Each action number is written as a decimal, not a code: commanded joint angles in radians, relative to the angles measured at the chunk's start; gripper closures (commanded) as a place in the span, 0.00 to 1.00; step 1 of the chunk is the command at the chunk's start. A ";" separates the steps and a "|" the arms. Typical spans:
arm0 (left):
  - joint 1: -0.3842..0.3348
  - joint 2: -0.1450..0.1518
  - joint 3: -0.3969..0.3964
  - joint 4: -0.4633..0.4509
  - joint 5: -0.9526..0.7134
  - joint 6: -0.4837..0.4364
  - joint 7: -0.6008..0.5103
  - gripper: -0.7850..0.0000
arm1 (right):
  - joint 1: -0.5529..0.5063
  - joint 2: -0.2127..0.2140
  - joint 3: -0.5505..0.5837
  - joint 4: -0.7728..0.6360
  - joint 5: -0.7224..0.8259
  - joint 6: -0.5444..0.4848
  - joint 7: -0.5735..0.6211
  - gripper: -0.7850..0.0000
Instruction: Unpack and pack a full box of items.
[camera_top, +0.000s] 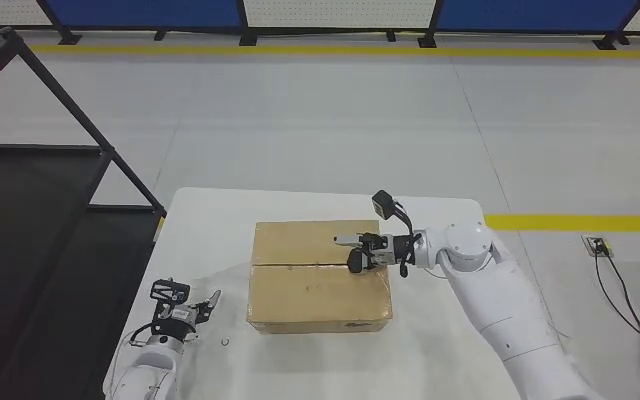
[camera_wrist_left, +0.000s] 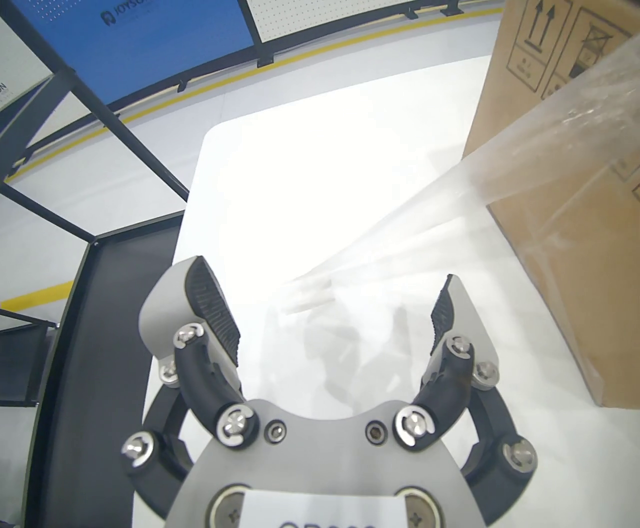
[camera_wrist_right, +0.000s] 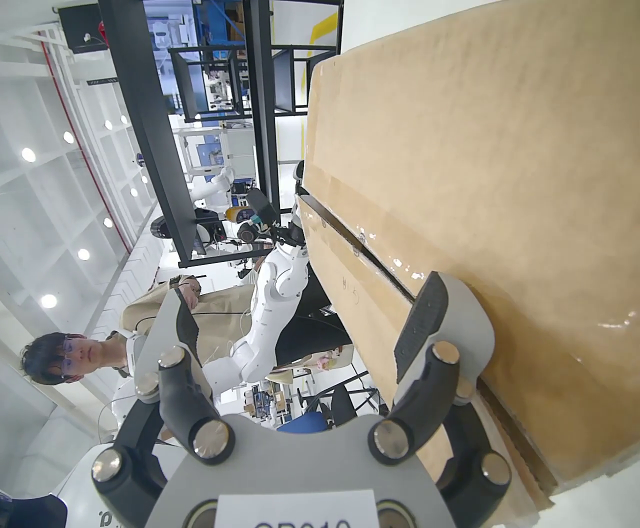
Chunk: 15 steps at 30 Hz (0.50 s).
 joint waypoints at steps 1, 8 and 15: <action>-0.055 -0.006 0.026 0.063 -0.015 0.012 -0.010 0.00 | 0.003 0.000 -0.005 0.002 0.003 -0.002 0.001 0.00; -0.209 -0.029 0.106 0.236 0.006 0.143 -0.005 0.00 | 0.007 -0.001 -0.018 0.008 0.012 -0.013 0.000 0.00; -0.290 -0.052 0.090 0.284 -0.146 0.270 0.003 0.00 | 0.006 0.000 -0.029 0.017 0.015 -0.009 -0.003 0.00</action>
